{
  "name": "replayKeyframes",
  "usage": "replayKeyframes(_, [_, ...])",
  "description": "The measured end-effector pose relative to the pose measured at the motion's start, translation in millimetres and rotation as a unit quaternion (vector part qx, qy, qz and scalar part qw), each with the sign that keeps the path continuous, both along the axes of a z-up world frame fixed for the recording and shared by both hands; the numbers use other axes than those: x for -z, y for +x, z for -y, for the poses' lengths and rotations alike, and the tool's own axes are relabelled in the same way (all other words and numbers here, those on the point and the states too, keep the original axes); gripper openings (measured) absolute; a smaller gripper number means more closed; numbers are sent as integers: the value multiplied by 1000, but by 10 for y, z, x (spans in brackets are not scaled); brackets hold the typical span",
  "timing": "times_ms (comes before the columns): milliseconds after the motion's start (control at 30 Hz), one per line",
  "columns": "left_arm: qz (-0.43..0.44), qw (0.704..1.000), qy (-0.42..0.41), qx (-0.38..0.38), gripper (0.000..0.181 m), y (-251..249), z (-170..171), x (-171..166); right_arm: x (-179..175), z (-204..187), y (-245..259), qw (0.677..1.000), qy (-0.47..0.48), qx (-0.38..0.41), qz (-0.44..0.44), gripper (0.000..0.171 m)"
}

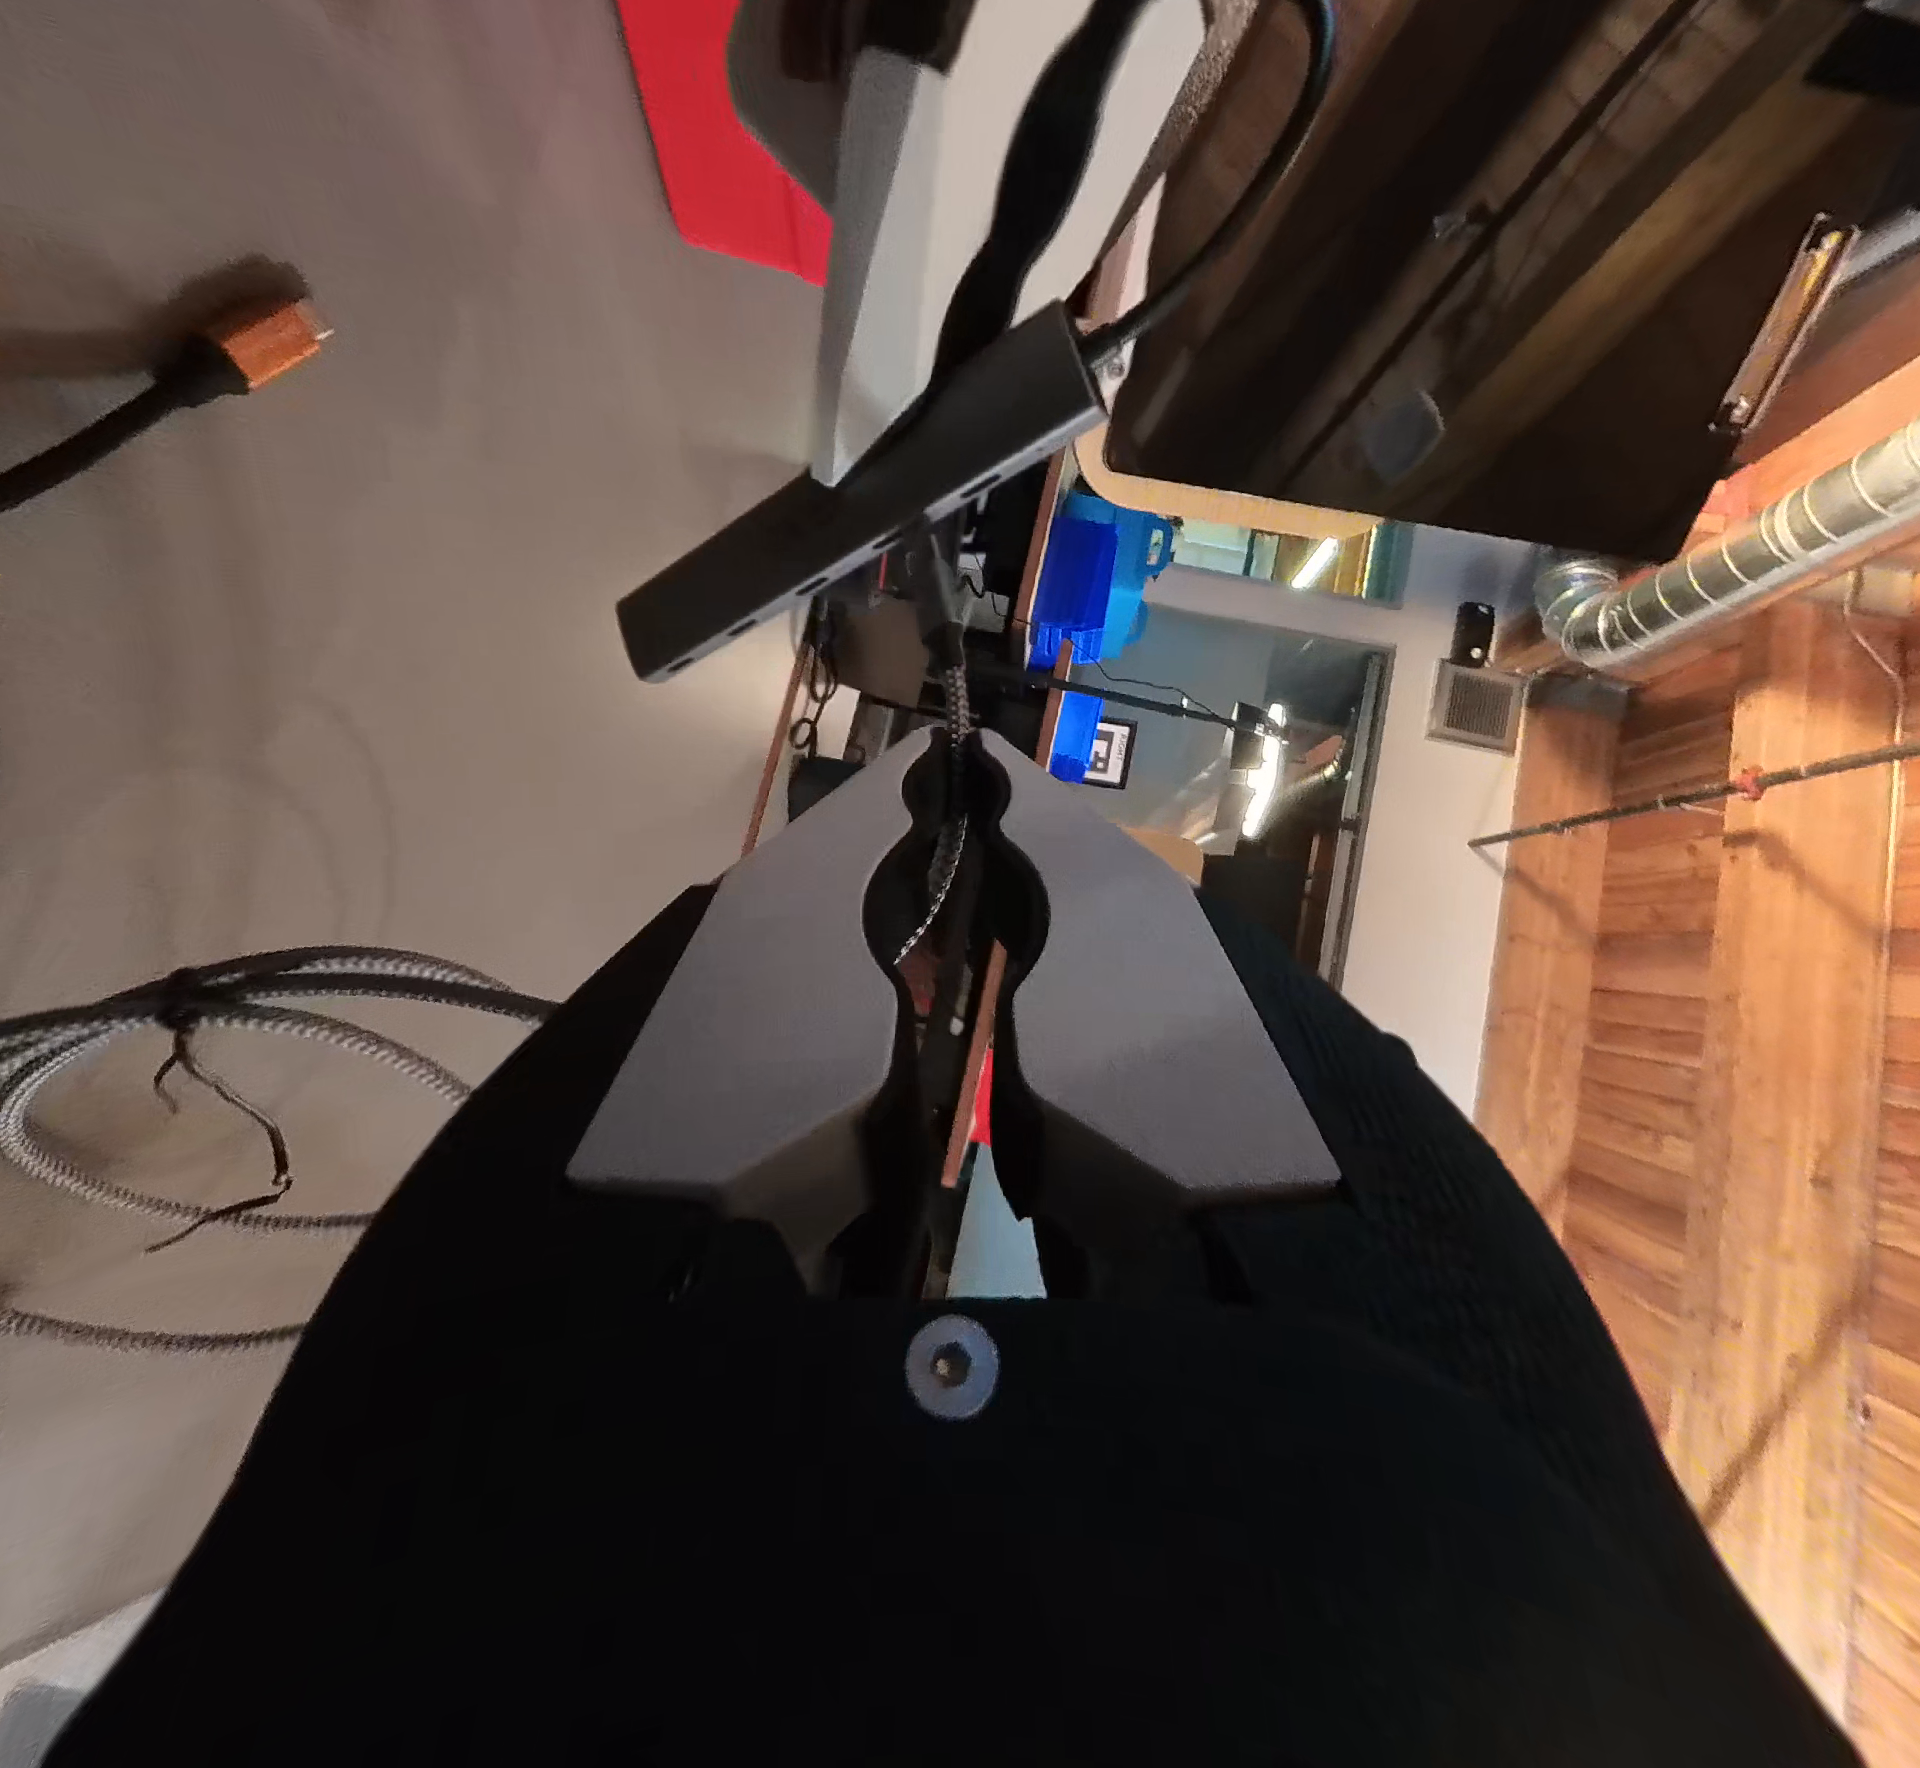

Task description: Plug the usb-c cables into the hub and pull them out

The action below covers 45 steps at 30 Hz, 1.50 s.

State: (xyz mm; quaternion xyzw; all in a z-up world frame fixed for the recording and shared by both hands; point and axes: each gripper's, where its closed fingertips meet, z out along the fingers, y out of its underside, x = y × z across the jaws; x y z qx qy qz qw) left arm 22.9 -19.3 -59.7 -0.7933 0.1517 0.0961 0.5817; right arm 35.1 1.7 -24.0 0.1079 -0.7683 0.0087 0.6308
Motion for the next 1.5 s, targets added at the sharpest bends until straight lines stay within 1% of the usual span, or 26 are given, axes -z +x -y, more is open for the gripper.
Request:
replayKeyframes(100, [32, 999, -16, 25, 7, 67, 14, 34, 68, -41, 57, 1000, 3, 0, 24, 0])
replayKeyframes(200, [31, 999, -30, 33, 7, 106, 11, 88, 147, -54, 97, 999, -10, -1, 53, 1])
replayKeyframes(300, [34, 998, -34, 38, 7, 132, -6, 112, 170, -38, 120, 998, -9, -4, 57, 1])
replayKeyframes(833, [11, 997, -54, 45, 7, 150, -39, 174, 200, -30, 177, 997, -24, -7, 79, 1])
replayKeyframes(1033, [-3, 996, -69, 50, 7, 162, -48, 239, 267, -90, 145, 992, -50, 8, 113, 1])
replayKeyframes(1167, [8, 997, -58, 50, 7, 144, -38, 216, 273, -79, 161, 989, -71, 1, 130, 1])
replayKeyframes(1367, [43, 996, -37, 69, 7, 168, 10, 163, 242, -50, 196, 987, -92, -12, 133, 2])
replayKeyframes(1500, [55, 995, -27, 75, 7, 176, 12, 150, 171, 55, 230, 984, -117, -35, 128, 2])
